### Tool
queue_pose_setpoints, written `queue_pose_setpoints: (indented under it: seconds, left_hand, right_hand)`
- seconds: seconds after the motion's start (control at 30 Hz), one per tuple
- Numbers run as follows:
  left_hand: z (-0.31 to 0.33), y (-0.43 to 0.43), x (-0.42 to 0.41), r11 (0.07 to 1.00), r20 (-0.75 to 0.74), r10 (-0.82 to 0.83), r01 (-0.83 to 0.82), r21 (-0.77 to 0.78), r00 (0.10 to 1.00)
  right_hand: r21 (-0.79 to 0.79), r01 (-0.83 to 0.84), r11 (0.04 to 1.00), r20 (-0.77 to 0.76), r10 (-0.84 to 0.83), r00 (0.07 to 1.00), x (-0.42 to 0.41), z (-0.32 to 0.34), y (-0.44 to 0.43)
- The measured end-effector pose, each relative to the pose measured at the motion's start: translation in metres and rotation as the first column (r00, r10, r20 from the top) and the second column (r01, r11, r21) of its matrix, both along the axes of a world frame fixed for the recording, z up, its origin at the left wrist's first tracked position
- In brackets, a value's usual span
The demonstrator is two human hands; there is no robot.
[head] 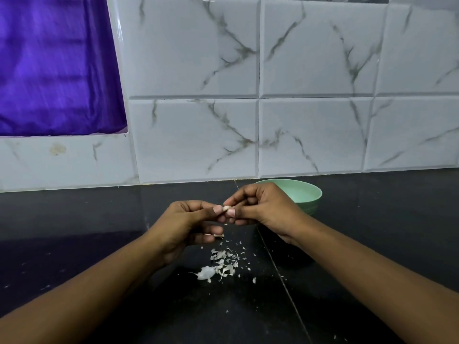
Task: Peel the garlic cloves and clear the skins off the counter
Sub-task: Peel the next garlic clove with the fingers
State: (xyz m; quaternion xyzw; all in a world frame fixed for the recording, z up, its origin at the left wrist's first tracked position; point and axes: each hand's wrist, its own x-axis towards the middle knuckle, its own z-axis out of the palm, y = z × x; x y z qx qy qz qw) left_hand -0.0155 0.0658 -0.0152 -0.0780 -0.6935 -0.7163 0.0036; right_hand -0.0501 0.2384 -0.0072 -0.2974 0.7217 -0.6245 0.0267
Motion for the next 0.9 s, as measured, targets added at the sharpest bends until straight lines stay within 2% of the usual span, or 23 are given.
queue_pose_setpoints:
  seconds: [0.07, 0.2, 0.3, 0.57, 0.73, 0.9]
  left_hand:
    - [0.0, -0.001, 0.0, 1.0, -0.031, -0.012, 0.012, -0.004, 0.999]
    - [-0.001, -0.001, 0.0, 1.0, -0.078, 0.003, -0.002, 0.009, 0.997]
    - [0.0, -0.002, 0.001, 1.0, -0.085, -0.013, 0.014, 0.007, 0.996]
    - [0.001, 0.0, 0.002, 0.999, -0.072, -0.053, 0.051, -0.017, 0.996]
    - [0.001, 0.002, 0.002, 0.995, -0.032, -0.097, 0.096, -0.023, 0.995]
    - [0.002, 0.002, 0.003, 0.991, 0.001, -0.131, 0.131, 0.028, 0.991]
  right_hand:
    - [0.003, 0.021, 1.0, -0.039, -0.021, 0.999, -0.001, 0.001, 0.002]
    - [0.098, 0.113, 0.989, -0.272, -0.082, 0.959, 0.001, 0.002, 0.002]
    - [0.108, 0.116, 0.987, -0.358, -0.07, 0.931, 0.002, 0.005, 0.004]
    - [0.207, -0.016, 0.978, -0.397, 0.099, 0.912, 0.004, 0.012, 0.009]
    - [0.273, -0.039, 0.961, -0.436, 0.16, 0.885, 0.005, 0.014, 0.011]
    - [0.255, -0.024, 0.967, -0.458, 0.142, 0.878, 0.006, 0.013, 0.01]
